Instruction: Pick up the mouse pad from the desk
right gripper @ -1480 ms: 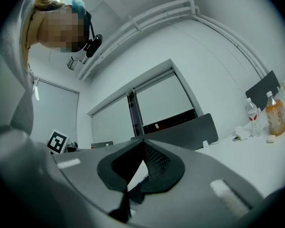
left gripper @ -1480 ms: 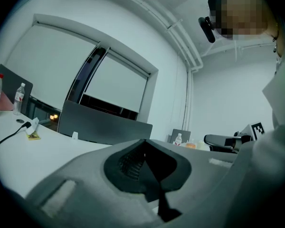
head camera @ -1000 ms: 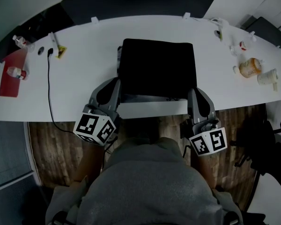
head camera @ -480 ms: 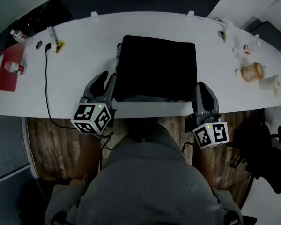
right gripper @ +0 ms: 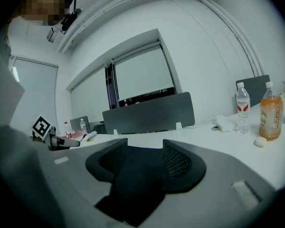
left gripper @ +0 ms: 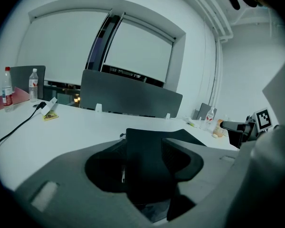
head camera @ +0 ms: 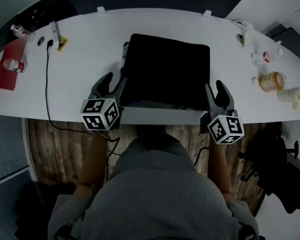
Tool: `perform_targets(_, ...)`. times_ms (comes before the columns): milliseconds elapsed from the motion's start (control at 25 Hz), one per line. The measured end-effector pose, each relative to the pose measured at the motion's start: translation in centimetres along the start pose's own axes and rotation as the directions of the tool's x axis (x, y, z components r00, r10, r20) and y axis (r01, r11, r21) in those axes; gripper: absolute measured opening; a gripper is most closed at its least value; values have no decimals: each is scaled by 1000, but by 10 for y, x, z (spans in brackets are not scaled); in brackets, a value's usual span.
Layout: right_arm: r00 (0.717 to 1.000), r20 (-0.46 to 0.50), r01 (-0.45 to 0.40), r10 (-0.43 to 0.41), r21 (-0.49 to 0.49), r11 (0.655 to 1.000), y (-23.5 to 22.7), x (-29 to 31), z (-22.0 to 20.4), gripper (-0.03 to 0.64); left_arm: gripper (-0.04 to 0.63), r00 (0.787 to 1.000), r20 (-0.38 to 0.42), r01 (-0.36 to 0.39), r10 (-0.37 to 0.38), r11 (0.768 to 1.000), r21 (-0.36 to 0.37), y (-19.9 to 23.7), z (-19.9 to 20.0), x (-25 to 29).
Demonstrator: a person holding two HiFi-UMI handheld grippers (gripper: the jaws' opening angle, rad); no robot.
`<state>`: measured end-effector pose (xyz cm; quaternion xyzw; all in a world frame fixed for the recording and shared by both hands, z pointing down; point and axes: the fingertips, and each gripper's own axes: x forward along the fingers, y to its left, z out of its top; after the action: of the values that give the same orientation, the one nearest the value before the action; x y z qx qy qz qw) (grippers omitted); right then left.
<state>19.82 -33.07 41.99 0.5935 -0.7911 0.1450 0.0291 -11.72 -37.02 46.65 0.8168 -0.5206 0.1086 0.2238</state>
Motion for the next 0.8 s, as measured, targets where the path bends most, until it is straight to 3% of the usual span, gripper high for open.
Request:
perform_targets(400, 991, -129, 24, -22, 11, 1000, -38, 30, -39, 256, 249, 996, -76, -37, 37, 999, 6, 6, -22, 22)
perform_targets(800, 964, -264, 14, -14, 1, 1000, -55, 53, -79, 289, 252, 978, -198, -71, 71, 997, 10, 20, -60, 53)
